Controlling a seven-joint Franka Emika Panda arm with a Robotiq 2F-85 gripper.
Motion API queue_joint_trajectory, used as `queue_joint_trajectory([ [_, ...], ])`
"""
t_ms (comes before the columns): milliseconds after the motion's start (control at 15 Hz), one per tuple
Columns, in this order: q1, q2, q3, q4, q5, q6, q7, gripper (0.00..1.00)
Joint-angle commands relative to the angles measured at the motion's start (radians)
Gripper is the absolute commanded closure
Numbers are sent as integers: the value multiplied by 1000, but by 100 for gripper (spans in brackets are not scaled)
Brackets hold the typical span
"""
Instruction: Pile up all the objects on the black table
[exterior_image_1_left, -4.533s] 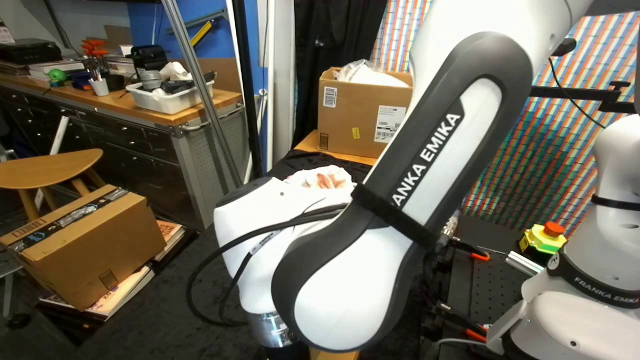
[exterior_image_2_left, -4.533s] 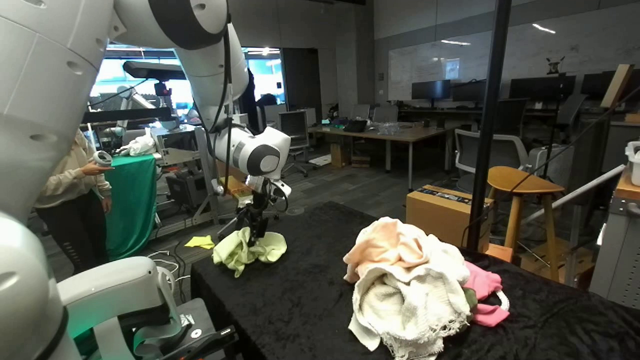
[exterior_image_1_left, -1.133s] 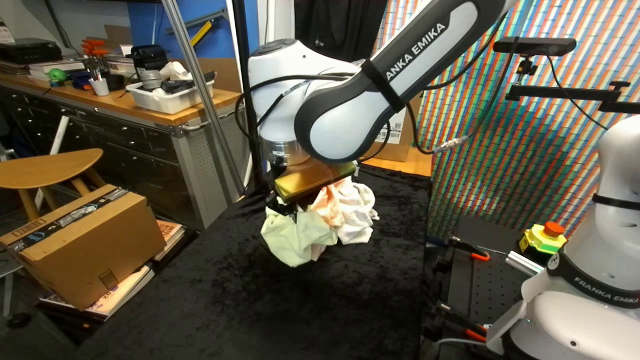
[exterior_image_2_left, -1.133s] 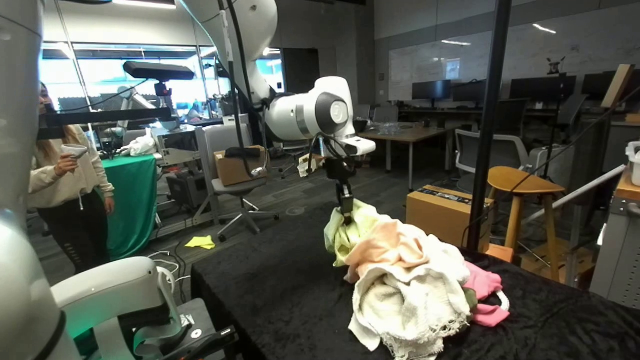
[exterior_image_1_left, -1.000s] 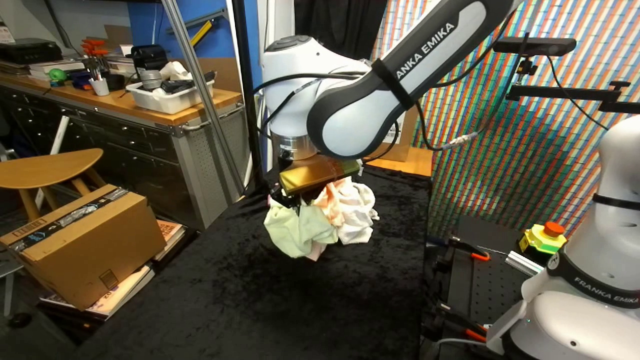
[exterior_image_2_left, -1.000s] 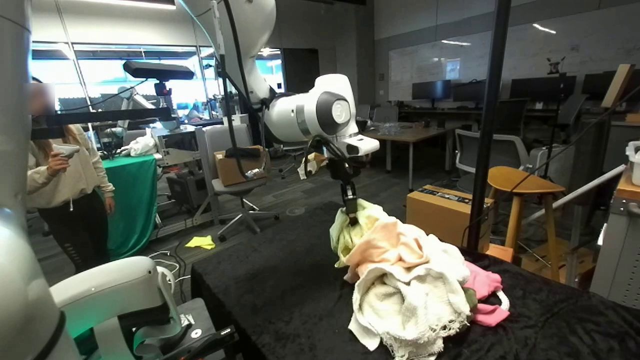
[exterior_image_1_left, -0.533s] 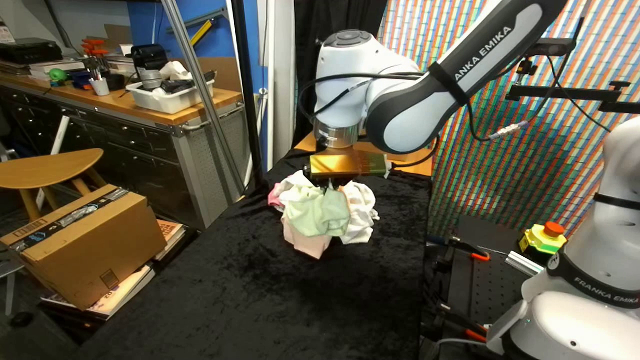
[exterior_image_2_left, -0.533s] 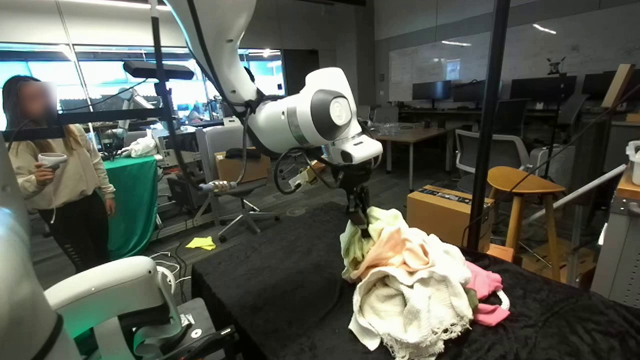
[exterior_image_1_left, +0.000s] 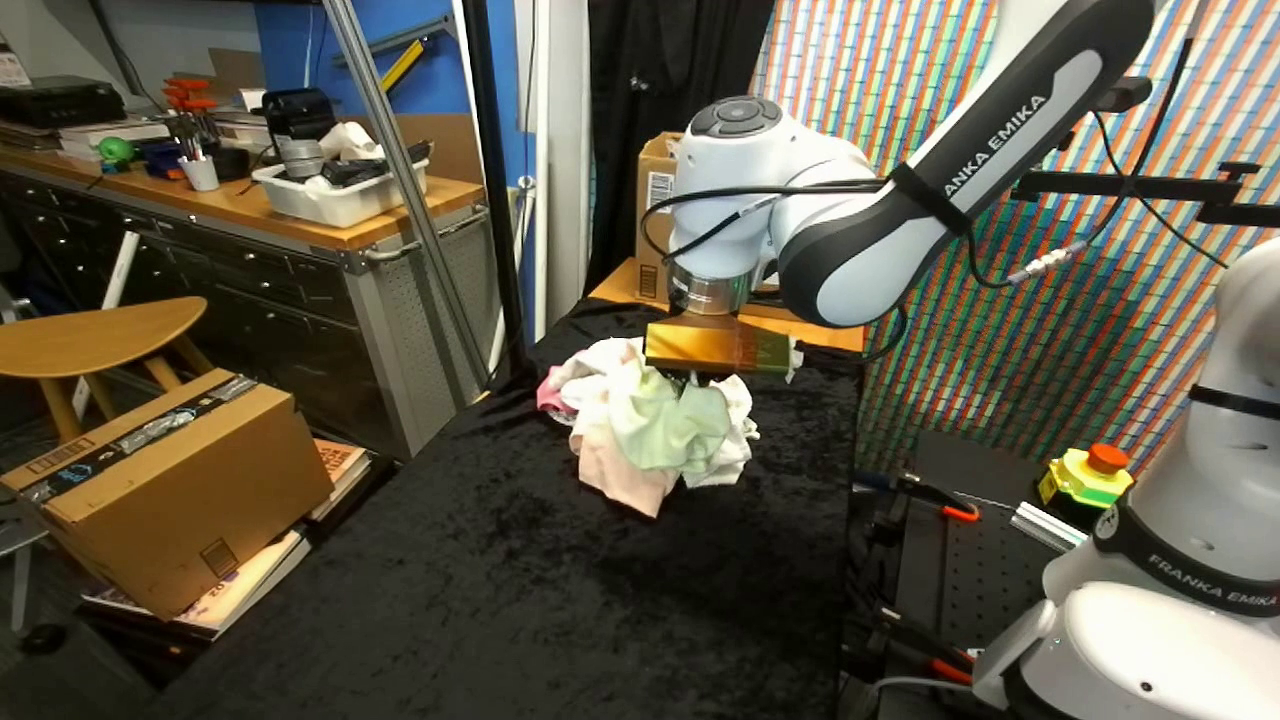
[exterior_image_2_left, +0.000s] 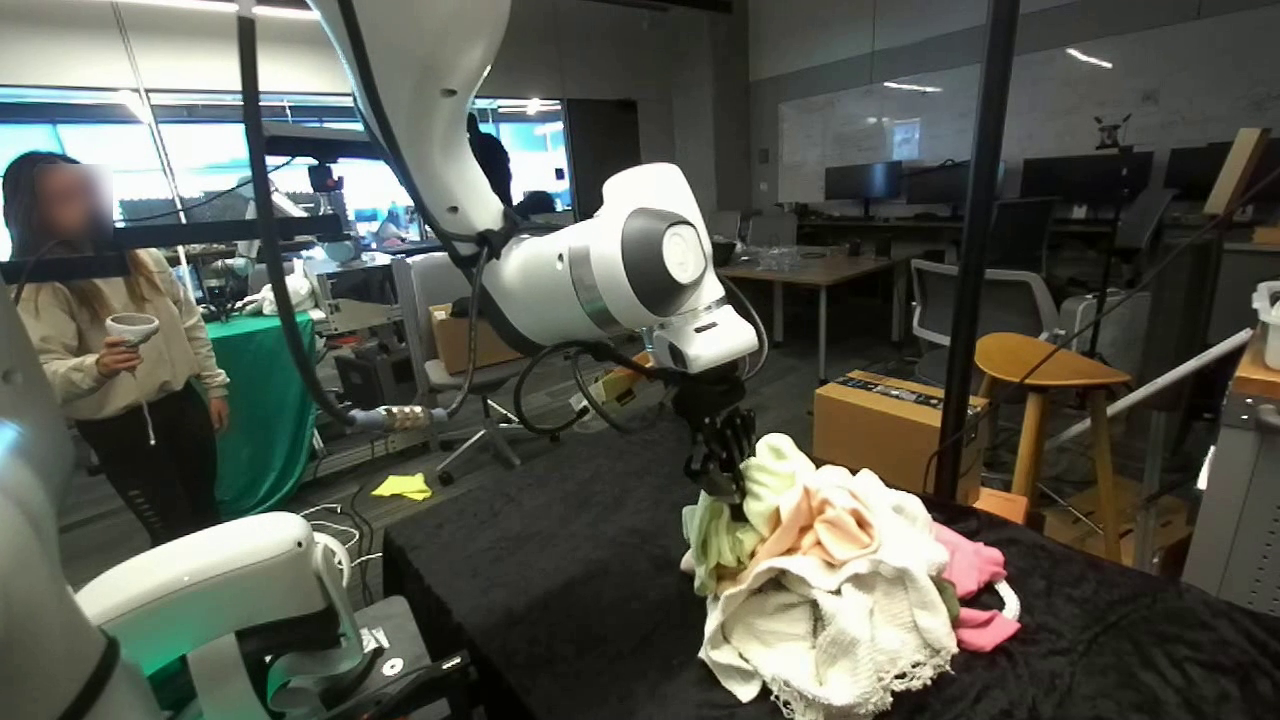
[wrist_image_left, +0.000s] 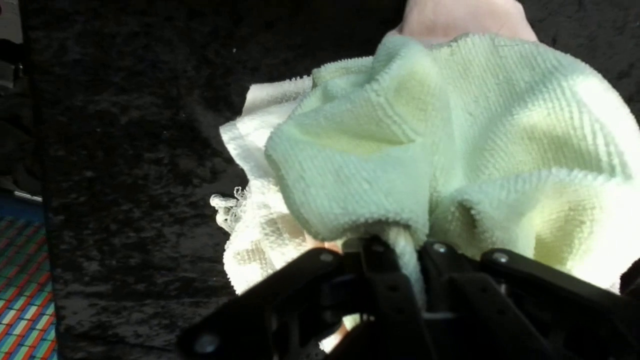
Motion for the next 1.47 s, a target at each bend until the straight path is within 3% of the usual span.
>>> queue_joint_trajectory([
  [0, -7, 2, 31, -10, -20, 36, 11, 92],
  [200, 1, -4, 52, -15, -24, 28, 12, 90],
  [267, 2, -11, 58, -19, -25, 26, 13, 74],
  [333, 4, -18, 64, -21, -24, 19, 10, 65],
  [933, 2, -164, 120, -74, -52, -86, 3, 1],
  [1133, 5, -251, 156, -118, -1, -117, -65, 0],
  [1400, 75, -424, 213, -207, 238, -181, -358, 0],
])
